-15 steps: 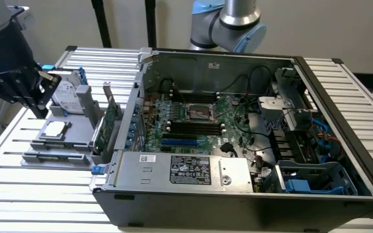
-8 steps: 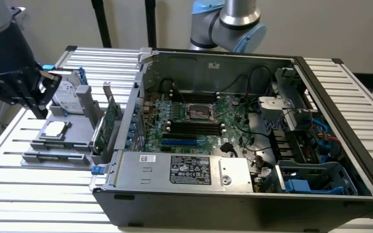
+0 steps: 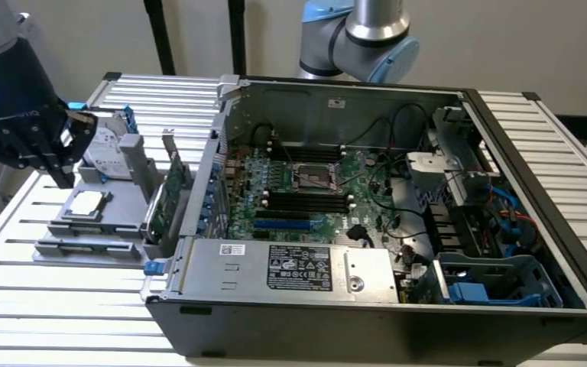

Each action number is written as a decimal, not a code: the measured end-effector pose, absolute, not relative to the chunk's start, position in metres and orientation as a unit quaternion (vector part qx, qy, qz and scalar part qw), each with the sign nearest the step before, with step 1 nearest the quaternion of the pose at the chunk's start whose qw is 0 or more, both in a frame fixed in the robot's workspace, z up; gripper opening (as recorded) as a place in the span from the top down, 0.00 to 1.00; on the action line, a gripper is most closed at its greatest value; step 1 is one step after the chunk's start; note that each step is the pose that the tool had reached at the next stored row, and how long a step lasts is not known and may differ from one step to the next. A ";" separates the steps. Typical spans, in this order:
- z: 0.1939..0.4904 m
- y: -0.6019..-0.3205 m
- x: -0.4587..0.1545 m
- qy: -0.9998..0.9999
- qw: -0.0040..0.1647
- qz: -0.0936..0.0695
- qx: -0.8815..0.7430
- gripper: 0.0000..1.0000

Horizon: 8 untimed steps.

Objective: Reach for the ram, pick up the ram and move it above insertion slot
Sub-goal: 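Pick up the ram and move it above insertion slot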

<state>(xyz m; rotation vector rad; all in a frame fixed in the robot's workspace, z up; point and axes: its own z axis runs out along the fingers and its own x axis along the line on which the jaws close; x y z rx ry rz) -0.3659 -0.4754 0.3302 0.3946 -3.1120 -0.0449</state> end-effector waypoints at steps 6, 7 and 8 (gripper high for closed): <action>0.329 -0.475 -0.366 -0.984 0.003 -0.014 0.180 0.89; 0.328 -0.475 -0.366 -0.982 0.003 -0.014 0.189 0.89; 0.328 -0.475 -0.366 -0.980 0.003 -0.014 0.198 0.89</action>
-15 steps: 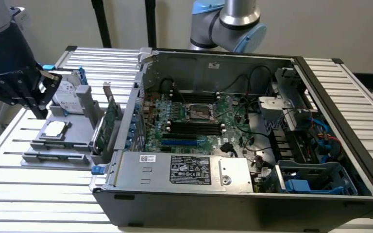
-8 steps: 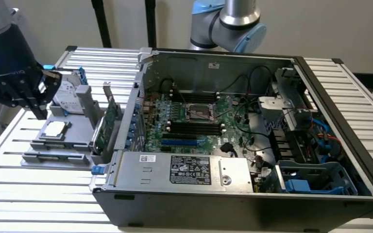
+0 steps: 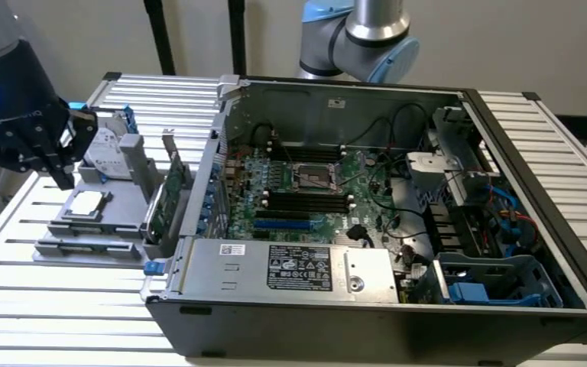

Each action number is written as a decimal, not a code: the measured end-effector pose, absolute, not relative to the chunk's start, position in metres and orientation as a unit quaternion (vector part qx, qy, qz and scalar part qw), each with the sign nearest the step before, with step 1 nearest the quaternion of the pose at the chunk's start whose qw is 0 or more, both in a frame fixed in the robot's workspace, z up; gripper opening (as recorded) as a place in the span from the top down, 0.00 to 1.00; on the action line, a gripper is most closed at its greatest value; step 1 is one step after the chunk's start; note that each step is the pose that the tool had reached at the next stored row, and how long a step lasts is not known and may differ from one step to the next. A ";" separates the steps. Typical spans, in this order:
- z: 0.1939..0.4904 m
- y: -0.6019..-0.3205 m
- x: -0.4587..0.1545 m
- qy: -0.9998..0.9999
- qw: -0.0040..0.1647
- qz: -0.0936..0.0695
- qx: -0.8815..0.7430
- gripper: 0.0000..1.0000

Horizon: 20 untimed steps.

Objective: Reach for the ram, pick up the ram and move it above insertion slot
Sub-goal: 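Pick up the ram and move it above insertion slot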

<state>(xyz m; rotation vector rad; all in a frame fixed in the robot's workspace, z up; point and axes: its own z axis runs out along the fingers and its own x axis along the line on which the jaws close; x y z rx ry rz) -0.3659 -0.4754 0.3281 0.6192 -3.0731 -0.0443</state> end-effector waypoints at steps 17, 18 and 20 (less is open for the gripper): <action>0.324 -0.475 -0.366 -0.938 0.005 -0.013 0.346 0.89; 0.323 -0.475 -0.366 -0.935 0.005 -0.013 0.355 0.89; 0.323 -0.475 -0.366 -0.928 0.006 -0.013 0.372 0.89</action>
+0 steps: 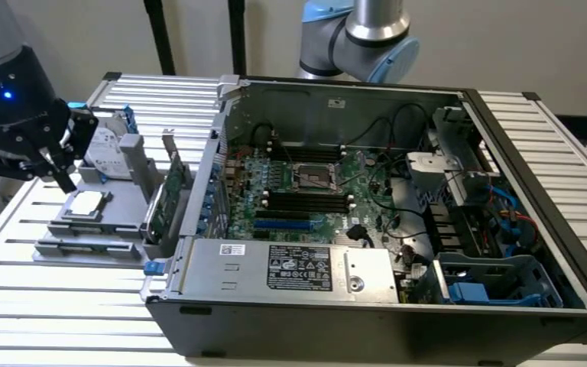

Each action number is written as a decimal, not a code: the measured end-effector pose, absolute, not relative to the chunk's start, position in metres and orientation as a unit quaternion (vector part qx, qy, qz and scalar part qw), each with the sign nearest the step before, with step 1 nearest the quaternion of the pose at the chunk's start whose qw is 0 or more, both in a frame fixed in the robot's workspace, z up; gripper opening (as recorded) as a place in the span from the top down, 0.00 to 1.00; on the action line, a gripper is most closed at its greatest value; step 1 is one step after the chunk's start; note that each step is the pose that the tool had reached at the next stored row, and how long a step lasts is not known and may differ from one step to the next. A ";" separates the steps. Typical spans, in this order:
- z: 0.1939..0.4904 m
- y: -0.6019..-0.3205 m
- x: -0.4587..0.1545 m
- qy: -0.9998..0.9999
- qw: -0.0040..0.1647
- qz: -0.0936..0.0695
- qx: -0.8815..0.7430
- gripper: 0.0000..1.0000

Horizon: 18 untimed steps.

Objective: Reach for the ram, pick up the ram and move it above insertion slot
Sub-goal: 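Pick up the ram and move it above insertion slot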

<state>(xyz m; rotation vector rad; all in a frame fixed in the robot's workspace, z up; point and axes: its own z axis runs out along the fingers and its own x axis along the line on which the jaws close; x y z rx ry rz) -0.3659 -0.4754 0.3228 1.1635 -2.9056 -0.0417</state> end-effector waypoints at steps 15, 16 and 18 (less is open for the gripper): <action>0.318 -0.475 -0.366 -0.869 0.007 -0.012 0.495 0.89; 0.318 -0.475 -0.366 -0.865 0.008 -0.012 0.502 0.89; 0.318 -0.475 -0.366 -0.855 0.008 -0.012 0.518 0.89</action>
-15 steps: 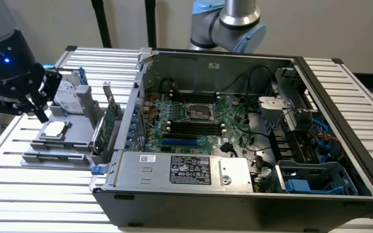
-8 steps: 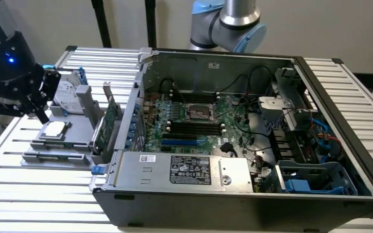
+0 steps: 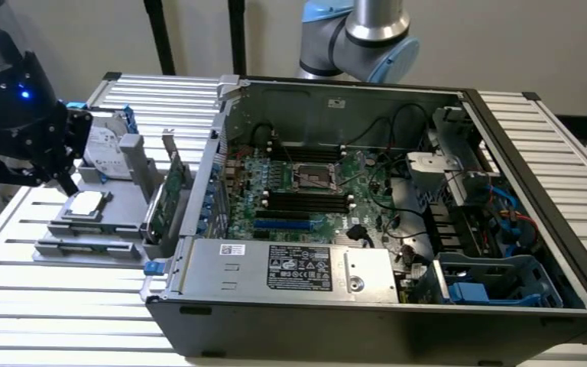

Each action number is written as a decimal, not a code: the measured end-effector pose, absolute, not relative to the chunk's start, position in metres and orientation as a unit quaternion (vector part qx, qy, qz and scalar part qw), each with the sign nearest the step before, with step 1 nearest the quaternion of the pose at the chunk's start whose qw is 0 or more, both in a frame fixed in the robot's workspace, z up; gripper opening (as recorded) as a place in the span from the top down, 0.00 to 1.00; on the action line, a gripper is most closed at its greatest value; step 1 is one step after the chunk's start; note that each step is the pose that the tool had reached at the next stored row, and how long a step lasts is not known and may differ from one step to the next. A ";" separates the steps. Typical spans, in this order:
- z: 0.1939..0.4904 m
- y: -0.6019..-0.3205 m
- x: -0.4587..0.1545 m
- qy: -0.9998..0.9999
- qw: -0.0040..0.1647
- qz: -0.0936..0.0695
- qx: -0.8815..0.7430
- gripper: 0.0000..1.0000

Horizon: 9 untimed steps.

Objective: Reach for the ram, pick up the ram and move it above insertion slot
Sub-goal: 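Pick up the ram and move it above insertion slot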

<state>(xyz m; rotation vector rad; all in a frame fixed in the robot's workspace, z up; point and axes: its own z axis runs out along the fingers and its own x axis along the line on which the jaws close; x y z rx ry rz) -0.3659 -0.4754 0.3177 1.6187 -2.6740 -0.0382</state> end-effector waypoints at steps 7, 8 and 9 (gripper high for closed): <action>0.316 -0.475 -0.366 -0.821 0.009 -0.012 0.571 0.89; 0.315 -0.475 -0.366 -0.815 0.009 -0.012 0.579 0.89; 0.315 -0.475 -0.366 -0.810 0.009 -0.012 0.586 0.89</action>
